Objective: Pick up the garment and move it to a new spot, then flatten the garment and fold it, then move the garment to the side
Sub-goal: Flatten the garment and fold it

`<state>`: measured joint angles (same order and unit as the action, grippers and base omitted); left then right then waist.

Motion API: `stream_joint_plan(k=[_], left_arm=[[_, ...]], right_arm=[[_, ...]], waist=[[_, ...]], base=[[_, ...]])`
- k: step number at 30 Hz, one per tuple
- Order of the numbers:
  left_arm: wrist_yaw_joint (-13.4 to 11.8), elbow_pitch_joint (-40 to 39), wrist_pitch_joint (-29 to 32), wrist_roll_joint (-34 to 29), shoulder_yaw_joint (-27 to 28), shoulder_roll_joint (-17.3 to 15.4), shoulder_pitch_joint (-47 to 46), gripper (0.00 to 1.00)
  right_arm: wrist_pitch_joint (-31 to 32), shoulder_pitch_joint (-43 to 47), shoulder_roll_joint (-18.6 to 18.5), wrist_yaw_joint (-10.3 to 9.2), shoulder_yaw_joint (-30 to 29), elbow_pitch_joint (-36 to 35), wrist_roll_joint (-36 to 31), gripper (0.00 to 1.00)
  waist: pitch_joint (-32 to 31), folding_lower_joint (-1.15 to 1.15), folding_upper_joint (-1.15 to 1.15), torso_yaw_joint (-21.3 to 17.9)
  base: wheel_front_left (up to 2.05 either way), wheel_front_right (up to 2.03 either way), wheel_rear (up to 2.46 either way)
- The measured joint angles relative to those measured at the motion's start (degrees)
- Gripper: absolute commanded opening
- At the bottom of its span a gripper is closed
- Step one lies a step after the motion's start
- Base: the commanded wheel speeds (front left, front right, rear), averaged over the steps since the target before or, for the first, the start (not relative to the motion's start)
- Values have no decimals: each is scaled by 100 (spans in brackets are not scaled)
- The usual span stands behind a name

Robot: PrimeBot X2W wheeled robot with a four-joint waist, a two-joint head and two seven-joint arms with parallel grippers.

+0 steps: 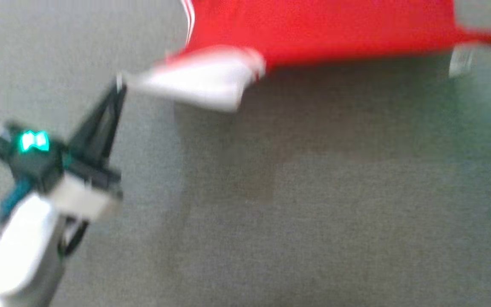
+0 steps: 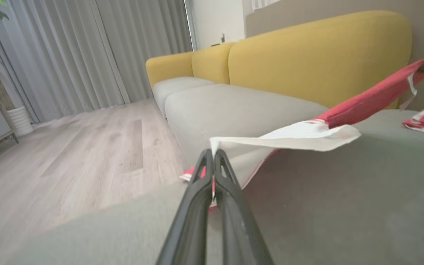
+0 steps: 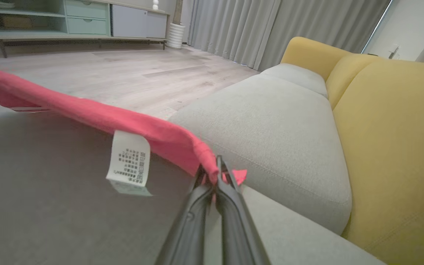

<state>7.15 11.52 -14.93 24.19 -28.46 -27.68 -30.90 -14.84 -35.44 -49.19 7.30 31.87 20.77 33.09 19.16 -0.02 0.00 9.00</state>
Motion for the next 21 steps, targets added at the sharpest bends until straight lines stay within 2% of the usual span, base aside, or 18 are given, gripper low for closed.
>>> stream_joint_plan(k=[4,14,17,21], left_arm=[[-79,-357,3,27,-13,-271,1148,0],[-697,-1704,383,371,-112,-703,3293,0],[-797,-1964,439,416,-97,-772,3487,0],[-838,-2042,526,417,-59,-765,3295,0]], right_arm=[[4,1157,43,0,-305,-328,19,0],[5,3327,299,0,-1213,-1113,-138,0],[5,3732,392,0,-1298,-1263,-192,0],[96,3762,532,0,-1339,-1403,-200,0]], waist=[[-475,0,0,-70],[-1154,0,0,-277],[-1156,1,0,-298],[-1045,2,0,-326]], base=[[0,0,0],[0,0,0],[0,0,0],[0,0,0]])
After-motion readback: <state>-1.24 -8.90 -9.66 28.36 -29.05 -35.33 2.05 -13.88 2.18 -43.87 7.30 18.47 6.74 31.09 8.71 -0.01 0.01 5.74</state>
